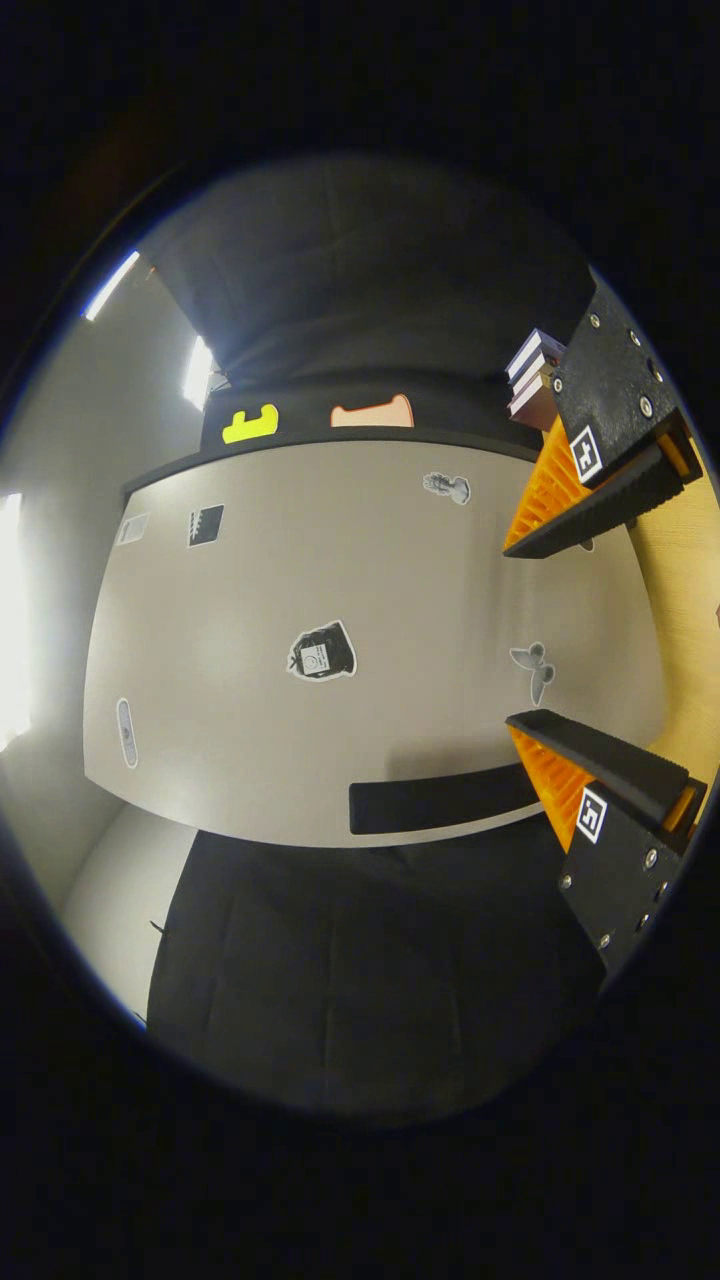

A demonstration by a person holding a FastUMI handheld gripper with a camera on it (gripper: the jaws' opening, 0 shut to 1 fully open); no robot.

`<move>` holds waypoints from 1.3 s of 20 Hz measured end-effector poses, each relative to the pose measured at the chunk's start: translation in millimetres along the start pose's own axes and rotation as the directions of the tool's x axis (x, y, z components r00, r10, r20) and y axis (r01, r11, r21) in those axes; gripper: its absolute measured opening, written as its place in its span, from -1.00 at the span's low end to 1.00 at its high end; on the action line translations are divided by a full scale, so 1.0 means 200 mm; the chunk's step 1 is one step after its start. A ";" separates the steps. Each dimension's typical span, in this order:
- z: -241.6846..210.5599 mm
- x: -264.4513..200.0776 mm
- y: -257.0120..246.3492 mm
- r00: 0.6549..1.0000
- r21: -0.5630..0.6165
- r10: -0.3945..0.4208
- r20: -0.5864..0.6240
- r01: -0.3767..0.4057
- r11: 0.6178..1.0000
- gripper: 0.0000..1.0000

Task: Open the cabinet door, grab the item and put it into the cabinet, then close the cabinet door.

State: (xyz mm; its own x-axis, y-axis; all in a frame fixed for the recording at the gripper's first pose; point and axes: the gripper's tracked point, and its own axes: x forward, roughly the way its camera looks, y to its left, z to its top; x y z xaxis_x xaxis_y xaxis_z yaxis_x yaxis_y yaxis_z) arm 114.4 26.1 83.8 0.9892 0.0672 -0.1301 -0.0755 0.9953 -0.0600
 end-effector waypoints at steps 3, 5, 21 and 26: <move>0.03 -0.10 -0.04 1.000 0.025 -0.017 0.015 0.017 1.000 0.89; 0.05 -0.20 -0.09 0.999 0.029 -0.035 0.038 0.034 0.999 0.89; -0.20 -0.64 -0.26 0.984 0.003 -0.164 0.069 0.165 0.986 0.88; -0.24 -0.70 -0.26 0.980 0.064 -0.182 0.080 0.177 0.982 0.89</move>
State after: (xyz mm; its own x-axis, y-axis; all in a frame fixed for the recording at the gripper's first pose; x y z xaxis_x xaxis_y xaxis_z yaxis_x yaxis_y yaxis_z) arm -25.3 -37.6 58.5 0.9933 -0.1099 -0.0372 0.1092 0.9938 -0.0189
